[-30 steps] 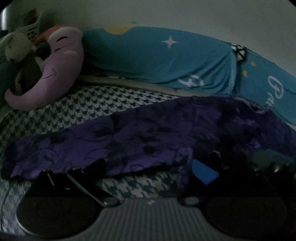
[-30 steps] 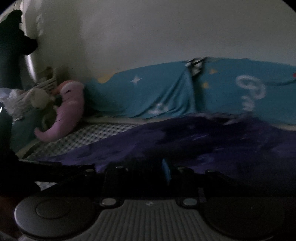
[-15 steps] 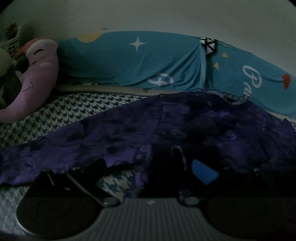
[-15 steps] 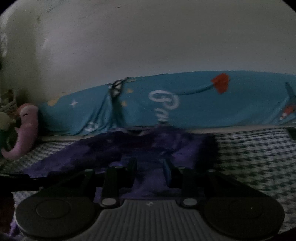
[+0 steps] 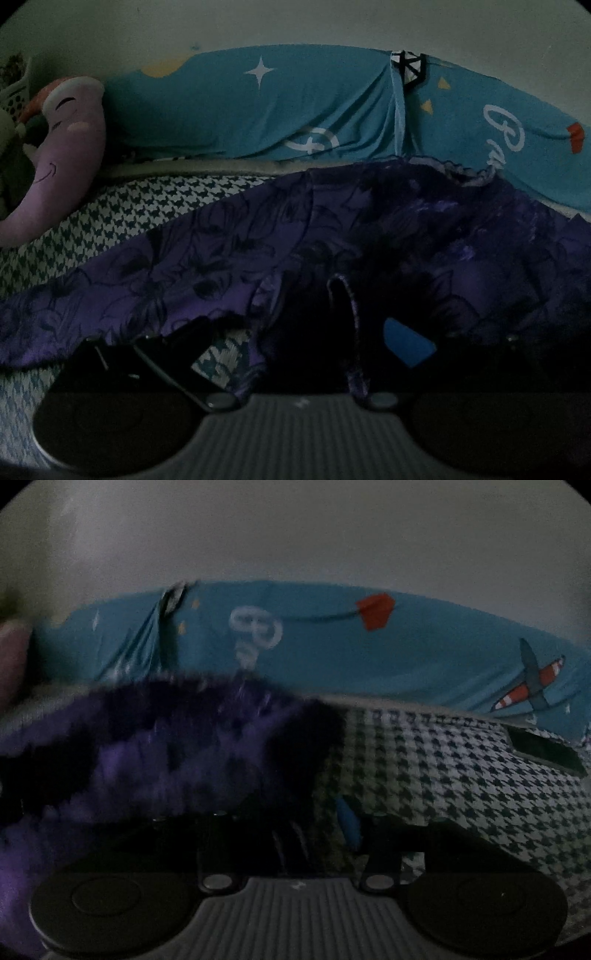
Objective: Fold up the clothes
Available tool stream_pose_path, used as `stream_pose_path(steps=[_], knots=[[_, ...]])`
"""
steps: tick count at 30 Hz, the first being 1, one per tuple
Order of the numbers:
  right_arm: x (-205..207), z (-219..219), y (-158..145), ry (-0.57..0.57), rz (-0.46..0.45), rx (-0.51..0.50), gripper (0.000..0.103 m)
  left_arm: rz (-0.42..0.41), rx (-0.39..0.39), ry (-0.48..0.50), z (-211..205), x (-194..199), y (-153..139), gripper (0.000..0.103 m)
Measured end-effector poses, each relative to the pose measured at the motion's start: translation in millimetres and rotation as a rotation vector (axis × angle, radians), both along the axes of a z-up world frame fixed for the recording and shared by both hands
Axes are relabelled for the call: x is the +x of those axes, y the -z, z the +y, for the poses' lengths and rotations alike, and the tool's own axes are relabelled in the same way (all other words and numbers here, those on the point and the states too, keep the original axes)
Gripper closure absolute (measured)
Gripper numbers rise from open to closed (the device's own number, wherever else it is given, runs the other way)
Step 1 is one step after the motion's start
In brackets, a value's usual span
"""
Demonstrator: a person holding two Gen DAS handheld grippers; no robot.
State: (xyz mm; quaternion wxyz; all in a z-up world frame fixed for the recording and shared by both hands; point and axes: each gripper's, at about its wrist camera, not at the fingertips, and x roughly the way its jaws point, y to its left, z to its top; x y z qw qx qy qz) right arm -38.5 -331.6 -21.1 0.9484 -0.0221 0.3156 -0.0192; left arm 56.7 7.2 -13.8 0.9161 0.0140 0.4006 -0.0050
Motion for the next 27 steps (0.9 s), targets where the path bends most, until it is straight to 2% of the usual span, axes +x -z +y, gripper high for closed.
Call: stream_pose_path(steps=[3,8,15,20,23,27], knots=[[5.5,6.3,14.1,-0.013,0.037,-0.031,0.056,0.008,-0.009,-0.001,0.5,1.3,0.8,0.0],[21.9,17.6,28.9,0.012,0.017,-0.044,0.056,0.029,-0.013,0.002,-3.5,2.3,5.7,0.0],[37.4,13.7,31.9,0.172,-0.013,-0.005,0.058,0.055,-0.018,0.002,-8.8,5.4,10.2,0.0],[36.6,-15.7,34.4,0.348,0.053,0.092,0.058,0.076,-0.011,0.007,-8.0,7.5,12.3,0.0],[33.0,-23.8,36.1,0.39,0.083,0.13,0.058,0.086,0.009,-0.005,-4.6,8.2,14.0,0.0],[29.4,-21.9,32.8,0.396,0.117,0.114,0.057,0.092,0.027,-0.025,1.9,7.1,15.3,0.0]])
